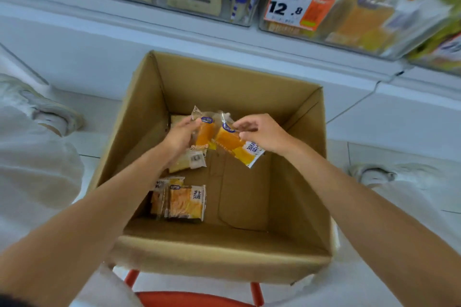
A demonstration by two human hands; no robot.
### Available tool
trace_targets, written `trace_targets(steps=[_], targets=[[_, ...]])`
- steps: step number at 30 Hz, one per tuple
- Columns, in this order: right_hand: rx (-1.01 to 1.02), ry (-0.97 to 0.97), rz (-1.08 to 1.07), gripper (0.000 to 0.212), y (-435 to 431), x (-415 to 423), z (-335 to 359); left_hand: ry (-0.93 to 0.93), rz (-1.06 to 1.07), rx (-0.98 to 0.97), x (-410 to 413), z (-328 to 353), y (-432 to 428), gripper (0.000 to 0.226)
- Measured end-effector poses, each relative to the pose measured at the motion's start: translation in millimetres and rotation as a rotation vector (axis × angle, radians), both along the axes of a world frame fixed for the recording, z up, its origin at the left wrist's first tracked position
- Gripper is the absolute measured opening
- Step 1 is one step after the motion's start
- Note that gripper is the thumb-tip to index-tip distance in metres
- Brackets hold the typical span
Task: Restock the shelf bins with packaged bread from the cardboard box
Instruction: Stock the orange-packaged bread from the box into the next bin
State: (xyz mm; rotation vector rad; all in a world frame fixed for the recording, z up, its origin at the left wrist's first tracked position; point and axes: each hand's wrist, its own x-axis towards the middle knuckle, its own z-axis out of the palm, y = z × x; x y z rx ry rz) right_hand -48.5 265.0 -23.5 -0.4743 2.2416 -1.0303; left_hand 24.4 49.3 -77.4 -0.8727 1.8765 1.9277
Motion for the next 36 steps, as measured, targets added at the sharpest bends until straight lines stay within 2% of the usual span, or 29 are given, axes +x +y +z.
trace_targets(steps=[2,3,8,9,12,13,15,17,18,19,21,23,26,28,30,32,34,35,36], targets=[[-0.016,-0.010,0.006,0.032,2,-7,30,0.062,-0.039,-0.025,-3,28,6,0.029],[-0.021,-0.018,0.010,0.033,3,-10,45,0.082,-0.039,-0.033,-4,43,9,0.030],[-0.008,0.061,0.039,0.030,-3,-14,98,0.185,-0.138,-0.013,-1,100,26,0.062],[-0.015,0.092,0.035,0.029,-5,-12,103,0.209,-0.178,-0.044,1,109,30,0.059],[-0.084,0.166,-0.021,0.029,-11,-4,113,0.314,-0.172,-0.173,0,126,34,0.031],[-0.122,0.218,-0.103,0.034,-11,-2,117,0.332,-0.120,-0.175,-4,129,34,0.028],[-0.201,0.281,-0.373,0.063,-8,2,124,0.329,-0.005,-0.121,-8,140,33,0.027],[-0.208,0.118,-0.540,0.092,-3,4,127,0.330,0.034,0.035,-13,153,36,0.037],[-0.197,0.026,-0.557,0.095,-1,4,126,0.319,0.021,0.125,-15,162,40,0.046],[-0.208,-0.014,-0.553,0.088,1,5,128,0.299,-0.013,0.188,-17,171,45,0.057],[-0.314,0.037,-0.561,0.062,9,3,135,0.255,-0.121,0.237,-21,189,56,0.071],[-0.411,0.112,-0.553,0.044,21,-2,145,0.264,-0.150,0.201,-33,203,68,0.073],[-0.484,0.089,-0.548,0.054,39,-14,159,0.303,-0.037,0.030,-57,220,88,0.065],[-0.518,0.110,-0.636,0.054,54,-30,166,0.372,-0.088,-0.054,-78,229,104,0.059],[-0.563,0.173,-0.757,0.051,73,-52,175,0.583,-0.175,-0.279,-103,237,116,0.057],[-0.581,0.245,-0.851,0.060,95,-77,185,0.834,-0.209,-0.479,-139,238,120,0.057],[-0.585,0.312,-0.886,0.047,118,-102,195,0.958,-0.267,-0.888,-179,237,118,0.051],[-0.575,0.332,-0.896,0.037,130,-118,198,0.951,-0.325,-1.146,-195,236,116,0.053],[-0.574,0.354,-0.913,0.032,141,-133,200,0.946,-0.395,-1.325,-210,235,115,0.057]])
